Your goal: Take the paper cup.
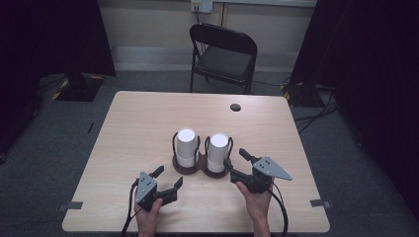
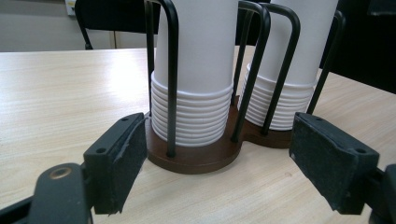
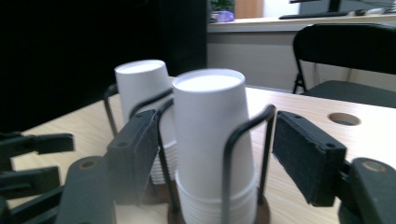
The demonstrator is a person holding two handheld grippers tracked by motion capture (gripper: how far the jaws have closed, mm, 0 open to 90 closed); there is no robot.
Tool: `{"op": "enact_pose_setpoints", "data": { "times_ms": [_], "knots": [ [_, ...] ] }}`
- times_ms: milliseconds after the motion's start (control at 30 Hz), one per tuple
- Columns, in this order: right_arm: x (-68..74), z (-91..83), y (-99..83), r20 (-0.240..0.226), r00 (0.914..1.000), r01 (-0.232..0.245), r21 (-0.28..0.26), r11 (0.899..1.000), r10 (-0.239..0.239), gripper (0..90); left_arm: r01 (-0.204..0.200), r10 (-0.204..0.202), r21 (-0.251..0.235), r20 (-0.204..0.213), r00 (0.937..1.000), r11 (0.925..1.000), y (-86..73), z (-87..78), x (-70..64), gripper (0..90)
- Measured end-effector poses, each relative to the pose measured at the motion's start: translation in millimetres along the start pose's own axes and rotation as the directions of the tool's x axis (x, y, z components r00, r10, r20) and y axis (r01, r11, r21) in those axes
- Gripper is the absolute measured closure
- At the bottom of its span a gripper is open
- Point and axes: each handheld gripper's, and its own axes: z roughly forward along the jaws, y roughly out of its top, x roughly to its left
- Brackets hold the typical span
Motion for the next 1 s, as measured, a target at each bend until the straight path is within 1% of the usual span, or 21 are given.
{"op": "enact_pose_setpoints", "data": {
  "times_ms": [33,67,133,200,233,300,333,367,433,467,500,633,700,767,800,867,1000],
  "knots": [
    [0.3,0.9,1.8,0.002,1.0000,0.003,0.000,1.000,-0.003,30.6,0.002,-0.002,-0.001,-0.001,1.0000,1.0000,0.0,-0.1,-0.1,19.2],
    [2.0,3.5,5.7,0.019,0.9994,0.030,0.015,0.999,-0.031,30.5,0.003,-0.003,-0.001,-0.001,1.0000,1.0000,0.0,-0.1,-0.1,19.2],
    [2.6,6.8,9.0,0.017,0.9986,0.050,0.025,0.998,-0.050,30.9,0.001,-0.001,0.000,-0.002,1.0000,1.0000,0.0,0.0,0.1,19.1],
    [2.7,8.1,10.2,0.012,0.9983,0.056,0.030,0.998,-0.056,31.6,0.000,0.000,0.001,-0.002,1.0000,1.0000,0.0,0.1,0.0,19.1],
    [2.3,9.6,11.9,0.004,0.9987,0.050,0.032,0.998,-0.050,31.6,0.001,-0.001,0.001,-0.002,1.0000,1.0000,0.0,0.0,0.0,19.1],
    [0.8,13.2,14.9,-0.037,0.9990,0.026,0.023,0.999,-0.026,30.8,0.001,-0.001,0.000,0.000,1.0000,1.0000,0.0,0.0,0.1,19.1],
    [0.8,13.2,14.9,-0.037,0.9990,0.026,0.023,0.999,-0.026,30.8,0.001,-0.001,0.000,0.000,1.0000,1.0000,0.0,0.0,0.1,19.1],
    [0.4,14.1,15.7,-0.047,0.9987,0.022,0.022,1.000,-0.021,30.4,0.000,0.000,0.000,-0.002,1.0000,1.0000,0.0,-0.1,0.0,19.1],
    [-0.6,17.0,18.5,-0.047,0.9989,0.004,0.024,1.000,-0.003,28.9,0.002,-0.002,0.000,-0.002,1.0000,1.0000,0.0,0.3,-0.7,19.1],
    [0.0,18.5,22.0,-0.055,0.9984,0.010,0.022,1.000,-0.009,28.8,-0.004,0.004,0.001,-0.003,1.0000,1.0000,0.0,0.2,-0.6,19.1],
    [0.0,18.5,22.0,-0.055,0.9984,0.010,0.022,1.000,-0.009,28.8,-0.004,0.004,0.001,-0.003,1.0000,1.0000,0.0,0.2,-0.6,19.1],
    [0.6,24.3,29.2,-0.054,0.9980,0.035,0.027,0.999,-0.033,26.8,0.001,-0.001,-0.002,-0.002,1.0000,1.0000,-0.1,-0.1,-0.5,19.1],
    [-0.7,31.2,32.5,-0.057,0.9978,0.037,0.035,0.999,-0.035,23.5,0.001,-0.001,-0.003,-0.003,1.0000,1.0000,-0.1,-0.2,-0.5,19.1],
    [-0.8,36.0,34.3,-0.059,0.9972,0.049,0.045,0.998,-0.046,22.1,0.001,-0.001,-0.003,-0.002,1.0000,1.0000,-0.2,-0.2,-0.5,19.1],
    [-0.5,38.9,35.3,-0.058,0.9972,0.050,0.044,0.998,-0.048,19.7,0.001,-0.001,-0.003,-0.002,1.0000,1.0000,-0.2,-0.2,-0.5,19.1],
    [-0.3,41.0,36.1,-0.061,0.9971,0.048,0.045,0.998,-0.045,18.4,0.002,-0.002,-0.004,-0.002,1.0000,1.0000,-0.2,-0.3,-0.3,19.1],
    [-1.4,50.4,36.7,-0.063,0.9968,0.051,0.052,0.997,-0.048,19.3,0.004,-0.004,-0.003,-0.002,1.0000,1.0000,-0.1,-0.3,0.0,19.1]
  ]
}}
